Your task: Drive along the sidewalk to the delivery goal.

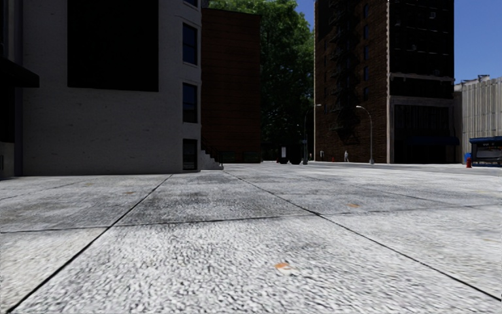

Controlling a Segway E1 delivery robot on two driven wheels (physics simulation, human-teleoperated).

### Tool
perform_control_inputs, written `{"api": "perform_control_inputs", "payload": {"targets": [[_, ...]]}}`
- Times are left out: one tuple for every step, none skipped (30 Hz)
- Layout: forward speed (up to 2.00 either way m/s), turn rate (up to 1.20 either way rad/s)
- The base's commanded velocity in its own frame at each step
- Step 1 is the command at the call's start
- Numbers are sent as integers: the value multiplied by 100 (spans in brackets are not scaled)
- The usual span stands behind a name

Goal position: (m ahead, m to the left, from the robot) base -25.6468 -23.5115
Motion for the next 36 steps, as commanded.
{"api": "perform_control_inputs", "payload": {"targets": [[159,-42],[159,-42],[159,-42],[159,-42],[159,-42],[159,-42],[159,-42],[159,-42],[159,-42],[159,-42],[159,-42],[159,-42],[159,-42],[159,-42],[159,-42],[159,-42],[159,-42],[159,-42],[159,-42],[159,-42],[159,-42],[159,-43],[159,-43],[159,-43],[159,-43],[159,-43],[159,-43],[159,-43],[159,-43],[159,-43],[159,-43],[159,-43],[159,-43],[160,-43],[161,-43],[161,-43]]}}
